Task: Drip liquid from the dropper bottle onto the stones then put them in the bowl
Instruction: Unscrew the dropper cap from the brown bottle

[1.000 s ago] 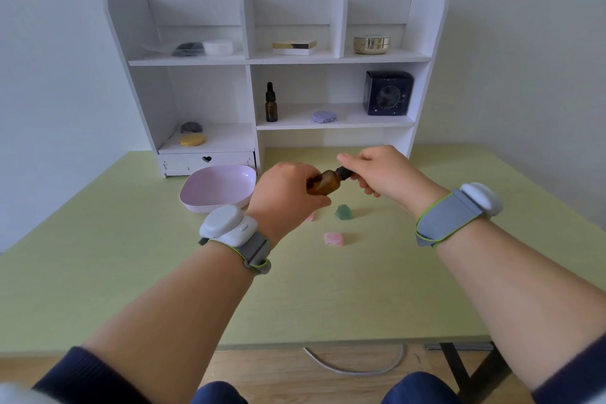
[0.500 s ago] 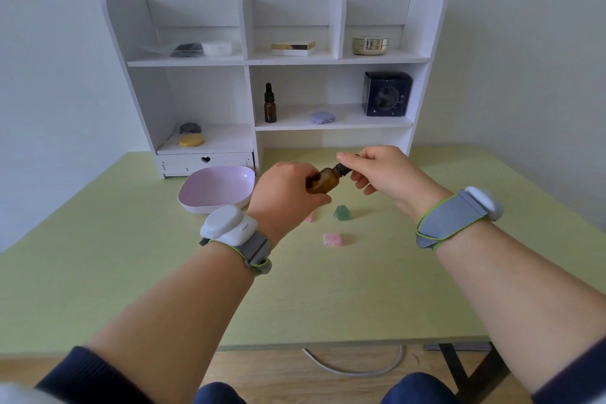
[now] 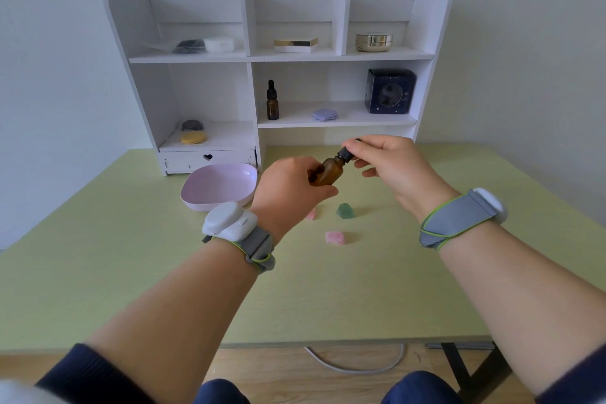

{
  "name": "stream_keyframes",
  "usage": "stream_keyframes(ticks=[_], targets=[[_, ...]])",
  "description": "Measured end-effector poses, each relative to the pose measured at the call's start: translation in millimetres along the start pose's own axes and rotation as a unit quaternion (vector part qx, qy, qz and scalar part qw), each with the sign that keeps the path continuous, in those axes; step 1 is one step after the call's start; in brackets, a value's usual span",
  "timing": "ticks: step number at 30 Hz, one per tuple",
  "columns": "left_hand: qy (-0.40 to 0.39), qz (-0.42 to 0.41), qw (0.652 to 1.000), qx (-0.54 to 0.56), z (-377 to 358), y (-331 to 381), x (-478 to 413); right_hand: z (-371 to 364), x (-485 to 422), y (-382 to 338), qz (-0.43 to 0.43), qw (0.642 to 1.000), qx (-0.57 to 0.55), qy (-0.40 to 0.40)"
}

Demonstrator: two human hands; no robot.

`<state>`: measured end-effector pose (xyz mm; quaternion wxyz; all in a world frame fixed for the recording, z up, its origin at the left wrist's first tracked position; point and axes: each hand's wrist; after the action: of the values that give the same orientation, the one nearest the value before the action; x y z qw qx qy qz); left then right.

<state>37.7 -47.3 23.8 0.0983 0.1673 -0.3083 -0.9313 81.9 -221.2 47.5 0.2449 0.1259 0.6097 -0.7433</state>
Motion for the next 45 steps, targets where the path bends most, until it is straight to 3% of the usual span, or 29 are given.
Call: stream_keyframes(ticks=[9,18,25,45], targets=[[0.003,-0.006,1.000,-0.002,4,4,-3,-2,0,-10,0.068,0.994,0.084,0.011],[-0.005,-0.008,1.000,0.002,3,4,-4,0,-1,-11,0.011,0.999,-0.002,0.039],[0.008,-0.018,1.000,-0.002,-2,3,-5,-1,-2,-12,0.032,0.998,0.063,0.004],[0.010,-0.018,1.000,0.002,-10,1,-9,-2,-3,2,0.040,0.997,0.060,0.022]])
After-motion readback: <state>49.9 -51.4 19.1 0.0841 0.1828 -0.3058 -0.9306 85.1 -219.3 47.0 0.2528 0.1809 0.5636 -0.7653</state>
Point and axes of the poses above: each hand's wrist, its own x-axis away from the middle knuckle, its own z-axis out of the back of the hand, y = z × x, and after that the axes turned 15 degrees about z, right-handed
